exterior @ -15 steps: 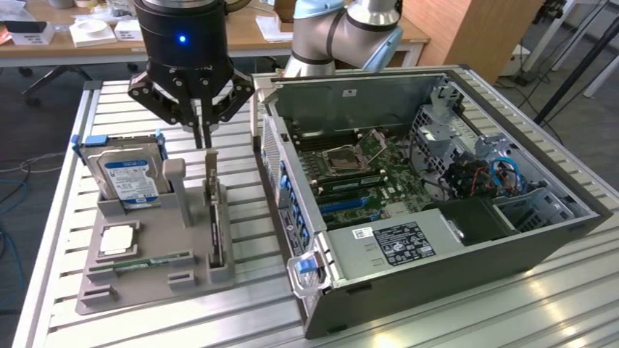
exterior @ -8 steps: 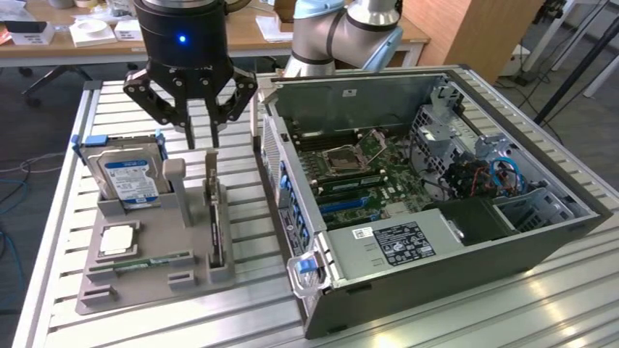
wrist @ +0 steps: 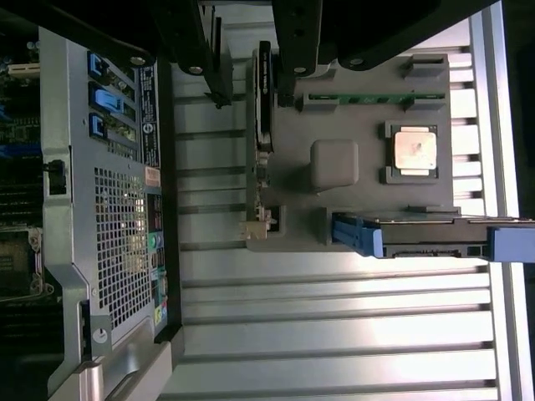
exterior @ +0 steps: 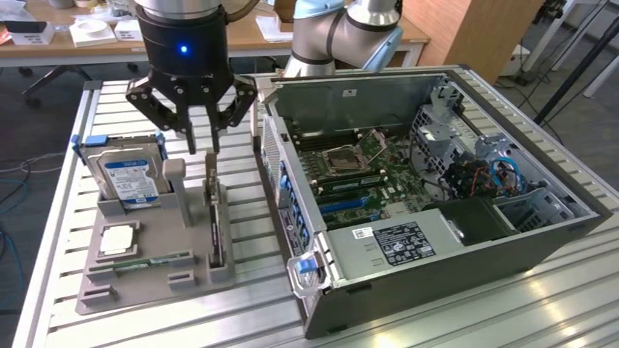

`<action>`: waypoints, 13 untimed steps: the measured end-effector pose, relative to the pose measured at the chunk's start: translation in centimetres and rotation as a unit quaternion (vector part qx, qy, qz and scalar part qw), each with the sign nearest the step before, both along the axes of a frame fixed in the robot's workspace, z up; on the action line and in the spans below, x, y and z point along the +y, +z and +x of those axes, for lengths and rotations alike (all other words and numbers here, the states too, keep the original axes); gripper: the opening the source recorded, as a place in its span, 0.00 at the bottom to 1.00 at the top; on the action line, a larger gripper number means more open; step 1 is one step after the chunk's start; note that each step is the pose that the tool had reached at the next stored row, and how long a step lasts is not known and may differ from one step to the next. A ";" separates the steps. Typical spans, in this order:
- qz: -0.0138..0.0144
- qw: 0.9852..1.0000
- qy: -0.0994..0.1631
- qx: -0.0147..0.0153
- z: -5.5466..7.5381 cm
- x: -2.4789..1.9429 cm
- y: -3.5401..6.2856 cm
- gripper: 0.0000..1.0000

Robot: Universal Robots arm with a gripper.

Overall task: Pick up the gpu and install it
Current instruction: 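Pick up the gpu and move the gpu toward the slot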

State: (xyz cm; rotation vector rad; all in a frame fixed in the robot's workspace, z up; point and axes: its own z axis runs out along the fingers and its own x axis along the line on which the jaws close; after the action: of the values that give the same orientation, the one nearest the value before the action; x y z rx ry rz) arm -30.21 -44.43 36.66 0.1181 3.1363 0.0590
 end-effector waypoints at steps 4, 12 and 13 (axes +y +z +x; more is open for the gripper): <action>0.000 1.000 0.000 0.000 0.0 0.00 -0.72 0.36; 0.000 1.000 0.000 0.000 0.0 0.00 -1.39 0.36; 0.000 1.000 0.000 0.000 0.0 0.00 -1.40 0.36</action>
State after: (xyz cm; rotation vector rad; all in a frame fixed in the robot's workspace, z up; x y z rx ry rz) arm -30.21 -44.43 35.26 0.1181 3.1364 0.0588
